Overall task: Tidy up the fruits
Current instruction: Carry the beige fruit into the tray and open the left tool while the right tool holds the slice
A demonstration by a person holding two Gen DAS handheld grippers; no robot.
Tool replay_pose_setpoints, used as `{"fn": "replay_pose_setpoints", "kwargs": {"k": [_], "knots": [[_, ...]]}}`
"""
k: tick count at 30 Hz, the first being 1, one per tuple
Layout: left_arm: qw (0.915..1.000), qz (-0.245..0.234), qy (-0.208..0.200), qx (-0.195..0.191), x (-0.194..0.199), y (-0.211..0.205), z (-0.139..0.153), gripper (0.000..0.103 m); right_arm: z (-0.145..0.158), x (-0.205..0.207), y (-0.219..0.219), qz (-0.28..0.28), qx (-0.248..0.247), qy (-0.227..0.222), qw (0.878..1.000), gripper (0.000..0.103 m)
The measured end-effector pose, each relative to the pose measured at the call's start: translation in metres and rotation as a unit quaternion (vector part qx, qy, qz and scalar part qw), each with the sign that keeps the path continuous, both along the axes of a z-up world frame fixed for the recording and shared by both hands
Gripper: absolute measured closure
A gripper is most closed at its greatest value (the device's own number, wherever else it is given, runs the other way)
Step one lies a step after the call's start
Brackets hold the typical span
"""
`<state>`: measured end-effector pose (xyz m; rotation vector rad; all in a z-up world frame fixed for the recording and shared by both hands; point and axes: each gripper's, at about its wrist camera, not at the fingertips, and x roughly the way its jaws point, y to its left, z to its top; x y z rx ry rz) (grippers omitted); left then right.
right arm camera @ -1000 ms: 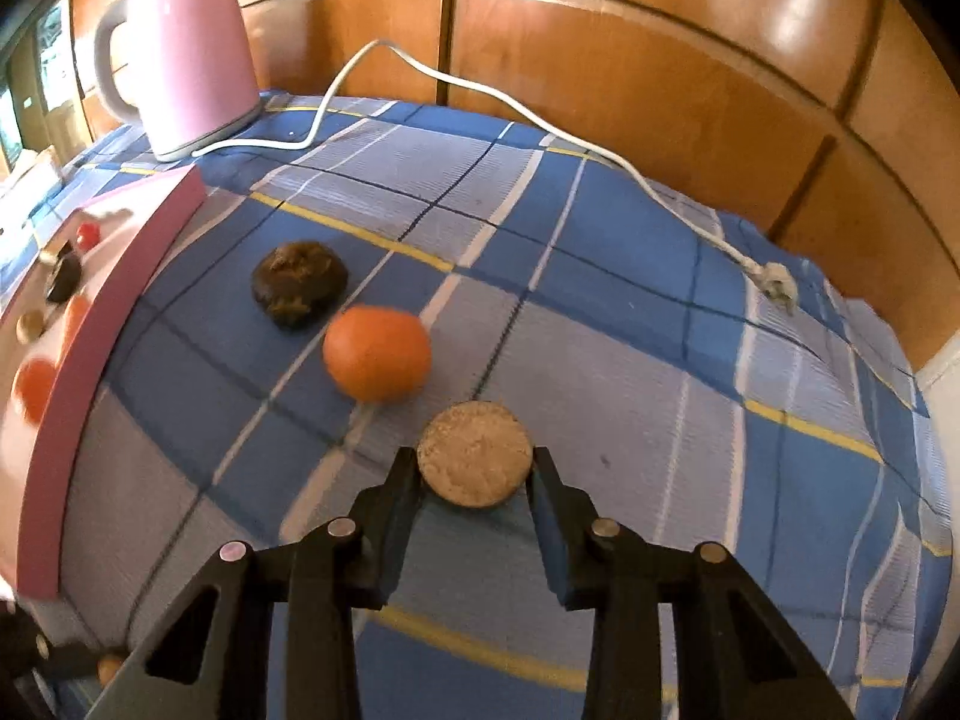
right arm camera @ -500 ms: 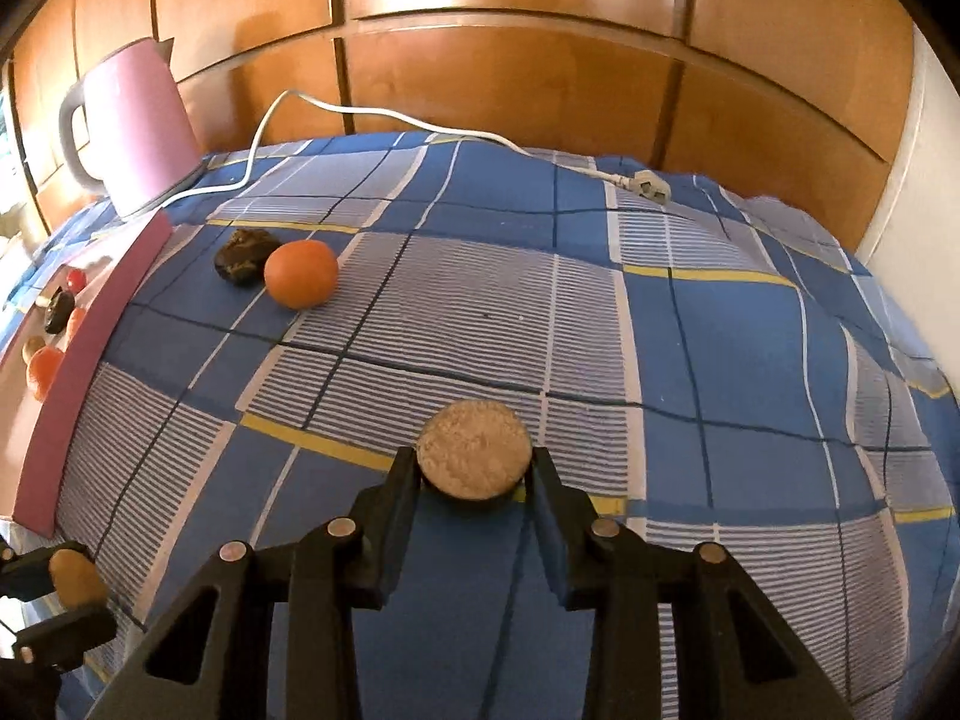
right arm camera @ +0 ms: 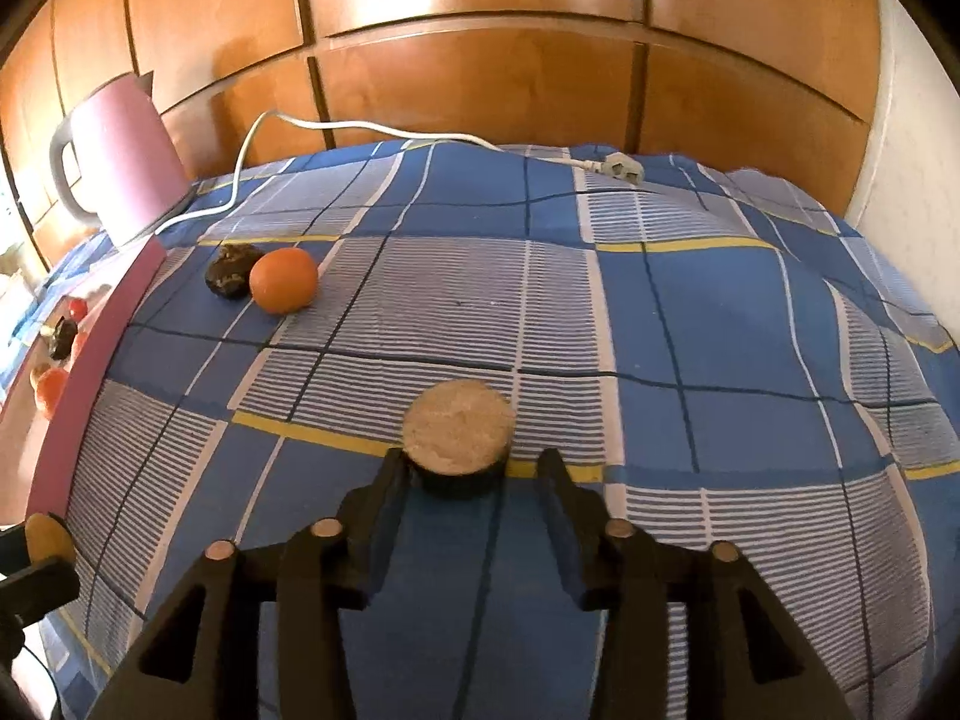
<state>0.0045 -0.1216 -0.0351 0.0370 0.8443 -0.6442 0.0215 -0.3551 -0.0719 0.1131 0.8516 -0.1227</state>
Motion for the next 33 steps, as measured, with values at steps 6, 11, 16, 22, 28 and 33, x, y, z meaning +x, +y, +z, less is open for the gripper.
{"fn": "replay_pose_setpoints", "kwargs": {"k": [6, 11, 16, 22, 28, 33], "knots": [[0.9996, 0.025, 0.001, -0.017, 0.006, 0.014, 0.013, 0.077, 0.011, -0.002, -0.004, -0.012, 0.001, -0.014, 1.0, 0.043], [0.9981, 0.056, 0.002, -0.025, 0.012, 0.029, 0.023, 0.077, 0.007, 0.012, 0.004, -0.008, -0.004, 0.001, 1.0, 0.043], [0.9943, 0.102, 0.001, -0.032, 0.022, 0.051, 0.03, 0.077, 0.002, 0.014, 0.011, 0.0, -0.021, 0.01, 1.0, 0.067], [0.9835, 0.177, 0.014, -0.038, 0.042, 0.093, 0.028, 0.077, 0.003, 0.009, 0.009, -0.002, -0.02, 0.012, 1.0, 0.067], [0.9613, 0.272, 0.03, -0.032, 0.073, 0.156, 0.021, 0.077, 0.003, 0.011, 0.01, 0.0, -0.025, 0.016, 1.0, 0.067], [0.9458, 0.321, 0.047, -0.015, 0.097, 0.195, 0.006, 0.077, 0.002, 0.011, 0.011, -0.001, -0.029, 0.017, 0.999, 0.067]]}}
